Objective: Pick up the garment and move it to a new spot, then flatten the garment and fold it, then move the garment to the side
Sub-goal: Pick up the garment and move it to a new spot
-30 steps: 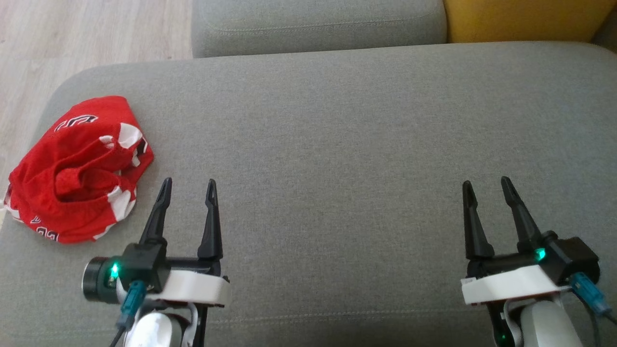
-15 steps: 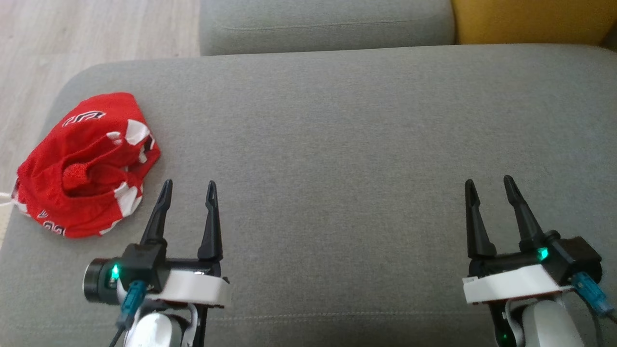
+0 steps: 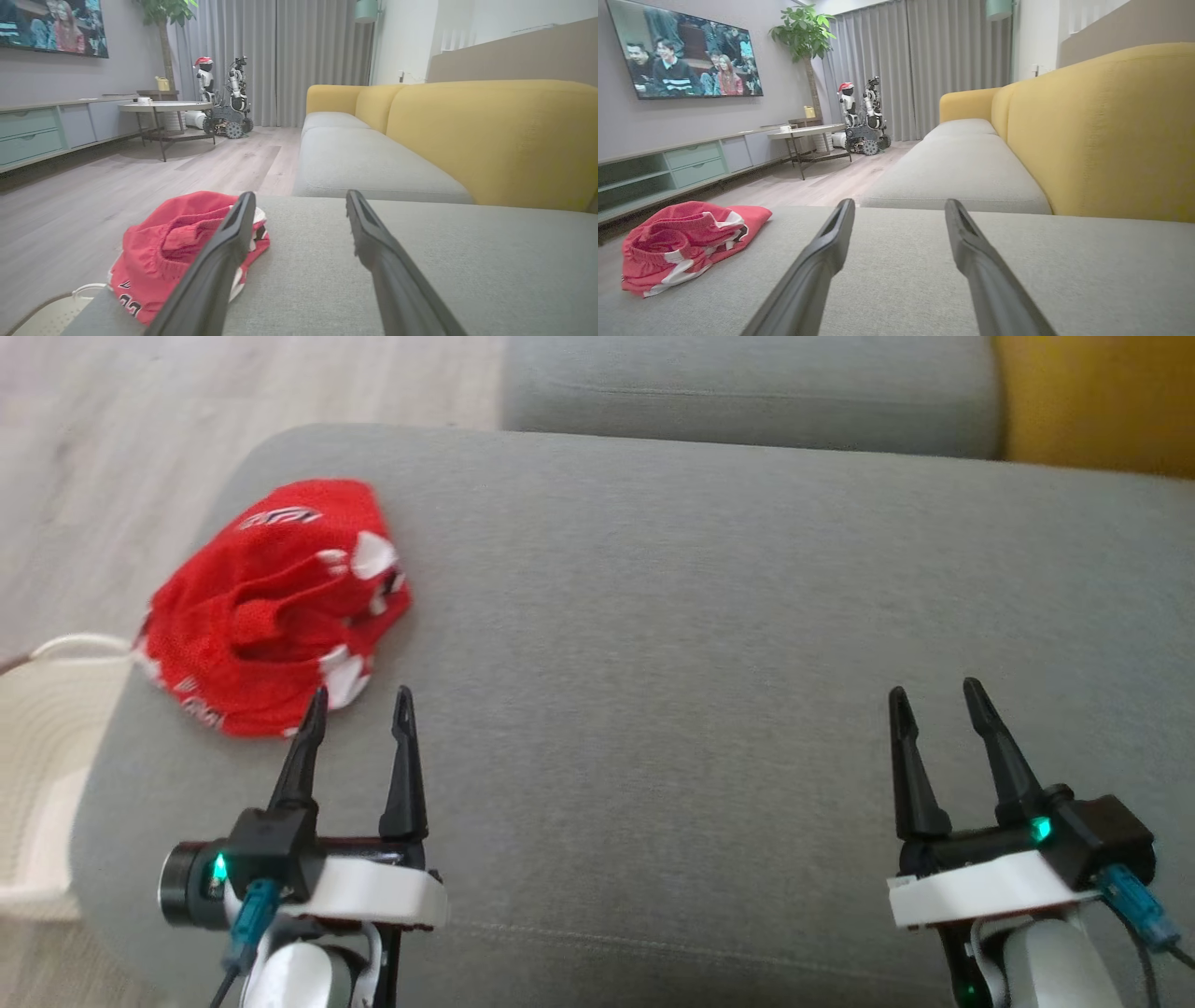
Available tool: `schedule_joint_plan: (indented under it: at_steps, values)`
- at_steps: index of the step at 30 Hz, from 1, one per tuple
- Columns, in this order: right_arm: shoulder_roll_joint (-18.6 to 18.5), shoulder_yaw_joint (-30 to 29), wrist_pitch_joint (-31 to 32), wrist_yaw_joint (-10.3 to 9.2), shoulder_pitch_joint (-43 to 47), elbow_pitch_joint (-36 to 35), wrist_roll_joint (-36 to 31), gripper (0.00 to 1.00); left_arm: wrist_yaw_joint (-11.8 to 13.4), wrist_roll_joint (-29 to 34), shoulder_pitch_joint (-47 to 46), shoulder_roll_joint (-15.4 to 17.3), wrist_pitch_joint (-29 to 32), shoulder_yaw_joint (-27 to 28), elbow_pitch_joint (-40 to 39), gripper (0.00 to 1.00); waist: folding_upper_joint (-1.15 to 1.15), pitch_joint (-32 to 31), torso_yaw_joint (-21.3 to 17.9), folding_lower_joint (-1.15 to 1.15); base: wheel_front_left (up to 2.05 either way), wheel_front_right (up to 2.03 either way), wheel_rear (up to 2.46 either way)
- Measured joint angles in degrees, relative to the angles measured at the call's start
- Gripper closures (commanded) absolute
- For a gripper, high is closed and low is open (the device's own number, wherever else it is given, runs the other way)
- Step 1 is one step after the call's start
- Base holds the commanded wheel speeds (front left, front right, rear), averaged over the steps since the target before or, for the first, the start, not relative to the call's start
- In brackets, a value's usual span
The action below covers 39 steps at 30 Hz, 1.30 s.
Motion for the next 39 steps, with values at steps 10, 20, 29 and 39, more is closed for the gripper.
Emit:
schedule_joint_plan:
  at_steps: [10, 20, 29, 39]
  values:
    - [0.0, 0.59, 0.0, 0.0, 0.08, 0.01, -0.04, 0.0, 0.76, -0.03, 0.19, 0.0, -0.18, 0.42, -0.76, 0.0, 0.0, -0.15, 7.99, 0.0, 0.0, 0.0, 0.0]
    - [0.01, 0.53, 0.0, 0.0, 0.9, 0.01, -0.56, 0.0, 1.77, -0.6, 0.26, 0.01, -0.24, 0.48, -1.82, 0.0, 0.0, 0.25, 13.95, 0.0, 0.0, 0.0, 0.0]
    - [0.01, 1.22, 0.0, 0.0, 0.34, 0.14, -2.68, 0.0, 2.33, -0.93, -0.26, 0.02, -0.24, 0.64, -3.31, 0.0, 0.0, 3.93, 16.47, 0.0, 0.0, 0.0, 0.0]
    - [-4.15, 1.64, 0.0, 0.02, -5.84, -0.86, -4.44, 0.0, -4.79, -0.42, -21.42, -0.05, -0.41, 5.1, 2.05, 0.0, 0.0, 13.37, 14.62, 0.01, 0.0, 0.0, 0.0]
